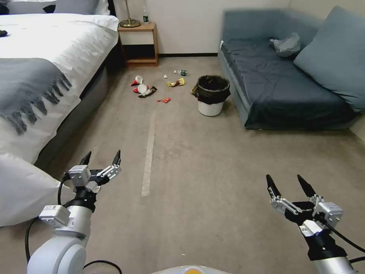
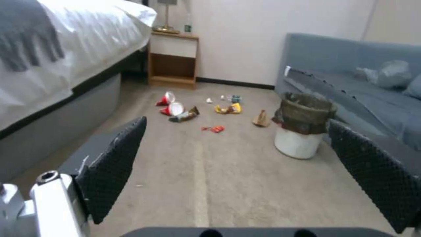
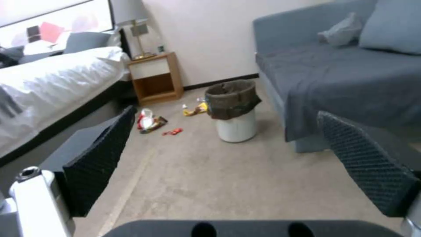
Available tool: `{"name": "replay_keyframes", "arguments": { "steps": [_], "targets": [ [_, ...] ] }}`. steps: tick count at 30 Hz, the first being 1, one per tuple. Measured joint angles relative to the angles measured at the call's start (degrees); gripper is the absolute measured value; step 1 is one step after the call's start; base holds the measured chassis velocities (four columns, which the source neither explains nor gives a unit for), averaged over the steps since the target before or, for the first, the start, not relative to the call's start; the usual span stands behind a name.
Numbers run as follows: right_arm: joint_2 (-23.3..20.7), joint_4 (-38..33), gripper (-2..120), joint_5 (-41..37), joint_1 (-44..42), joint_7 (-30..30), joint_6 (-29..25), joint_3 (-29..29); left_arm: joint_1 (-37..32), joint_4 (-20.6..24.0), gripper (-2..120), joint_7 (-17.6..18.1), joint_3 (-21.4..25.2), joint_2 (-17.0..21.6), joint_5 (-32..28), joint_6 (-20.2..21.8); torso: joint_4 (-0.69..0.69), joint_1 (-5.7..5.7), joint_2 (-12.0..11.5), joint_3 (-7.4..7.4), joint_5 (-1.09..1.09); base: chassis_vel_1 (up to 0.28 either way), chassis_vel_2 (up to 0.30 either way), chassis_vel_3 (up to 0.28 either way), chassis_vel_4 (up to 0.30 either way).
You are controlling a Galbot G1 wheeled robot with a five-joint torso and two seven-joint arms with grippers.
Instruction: Pick up the trash can from the floor.
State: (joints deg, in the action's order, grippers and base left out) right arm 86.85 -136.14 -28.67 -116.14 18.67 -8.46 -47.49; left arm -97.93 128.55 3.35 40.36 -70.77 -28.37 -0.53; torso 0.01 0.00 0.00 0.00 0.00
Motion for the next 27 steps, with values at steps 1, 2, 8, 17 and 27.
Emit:
{"name": "replay_keyframes", "arguments": {
  "steps": [1,2,8,17,27],
  "targets": [
    [0.0,0.01,100,0.0,-0.03,0.01,0.01,0.0,0.12,-0.18,100,0.01,-0.02,-0.02,0.06,0.0,-0.01,0.0,0.0,0.0,0.0,-0.062,-0.069,-0.05,-0.08],
    [0.0,0.01,100,0.0,-0.03,0.01,0.01,0.0,0.12,-0.18,100,0.01,-0.02,-0.02,0.06,0.0,-0.01,0.0,0.0,0.0,0.0,-0.062,-0.069,-0.05,-0.08],
    [0.12,0.13,100,0.27,0.02,0.01,0.15,0.12,0.86,-0.93,100,0.02,0.09,0.27,-0.05,0.0,0.0,0.0,0.0,0.0,0.0,-0.059,-0.079,-0.08,-0.073],
    [0.18,0.3,100,0.64,0.14,0.13,0.31,0.02,1.02,-0.75,100,0.51,0.11,0.24,-2.5,0.83,-0.04,0.0,0.0,0.0,0.01,-0.093,-0.098,-0.103,-0.097],
    [0.49,0.66,100,0.97,0.13,0.9,-0.19,0.06,1.14,-0.33,100,0.95,0.16,0.29,-3.15,1.17,0.0,0.0,0.0,0.0,0.0,-0.003,-0.006,-0.002,-0.004]
  ]
}}
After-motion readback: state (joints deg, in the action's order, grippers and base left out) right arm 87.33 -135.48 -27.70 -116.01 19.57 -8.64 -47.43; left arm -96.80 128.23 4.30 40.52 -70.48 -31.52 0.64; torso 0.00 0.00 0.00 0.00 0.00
